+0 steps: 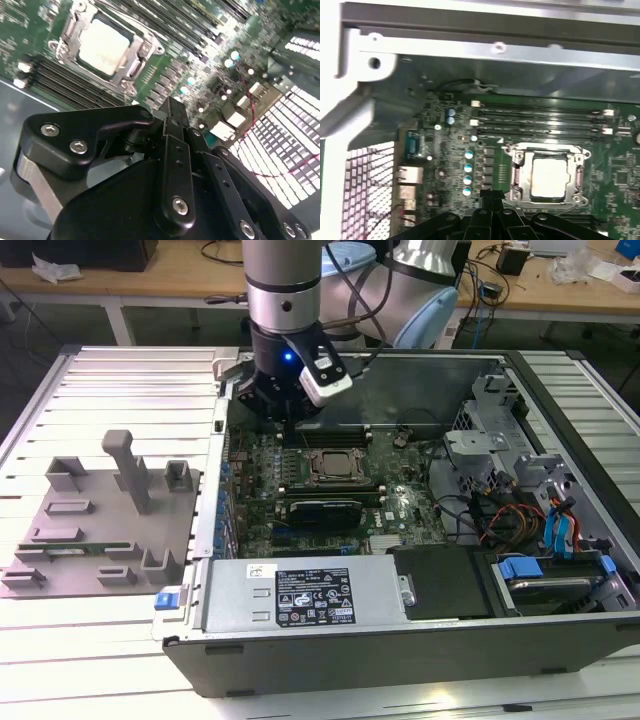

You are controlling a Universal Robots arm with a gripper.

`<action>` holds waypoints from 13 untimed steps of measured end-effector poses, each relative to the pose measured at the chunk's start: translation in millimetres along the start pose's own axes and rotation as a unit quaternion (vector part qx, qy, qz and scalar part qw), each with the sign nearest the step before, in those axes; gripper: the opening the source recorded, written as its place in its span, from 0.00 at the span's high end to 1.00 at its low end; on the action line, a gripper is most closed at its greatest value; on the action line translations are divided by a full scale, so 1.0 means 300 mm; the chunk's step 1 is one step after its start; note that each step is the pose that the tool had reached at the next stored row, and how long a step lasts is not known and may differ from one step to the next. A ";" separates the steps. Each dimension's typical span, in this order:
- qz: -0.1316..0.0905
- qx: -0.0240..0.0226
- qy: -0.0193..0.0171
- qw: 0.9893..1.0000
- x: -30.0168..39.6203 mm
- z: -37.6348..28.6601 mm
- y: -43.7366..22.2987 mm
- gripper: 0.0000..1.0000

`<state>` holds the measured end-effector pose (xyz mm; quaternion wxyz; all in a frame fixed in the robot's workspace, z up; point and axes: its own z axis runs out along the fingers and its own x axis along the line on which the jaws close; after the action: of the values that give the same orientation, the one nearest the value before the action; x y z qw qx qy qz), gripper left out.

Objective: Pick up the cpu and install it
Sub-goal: 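Install the first cpu locking lever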

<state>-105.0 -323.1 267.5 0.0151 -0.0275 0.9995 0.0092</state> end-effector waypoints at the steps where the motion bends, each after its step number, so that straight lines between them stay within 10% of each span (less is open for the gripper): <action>1: 0.000 -0.005 0.000 1.000 0.004 0.000 0.000 0.89; 5: 0.001 -0.050 -0.003 0.999 0.012 0.000 0.001 0.89; 7: 0.002 -0.080 -0.004 0.997 0.014 0.000 0.001 0.89; 13: 0.003 -0.087 -0.005 0.996 0.015 0.018 0.000 0.89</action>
<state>-109.4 -323.1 262.0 0.0175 -0.0261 0.9949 0.0959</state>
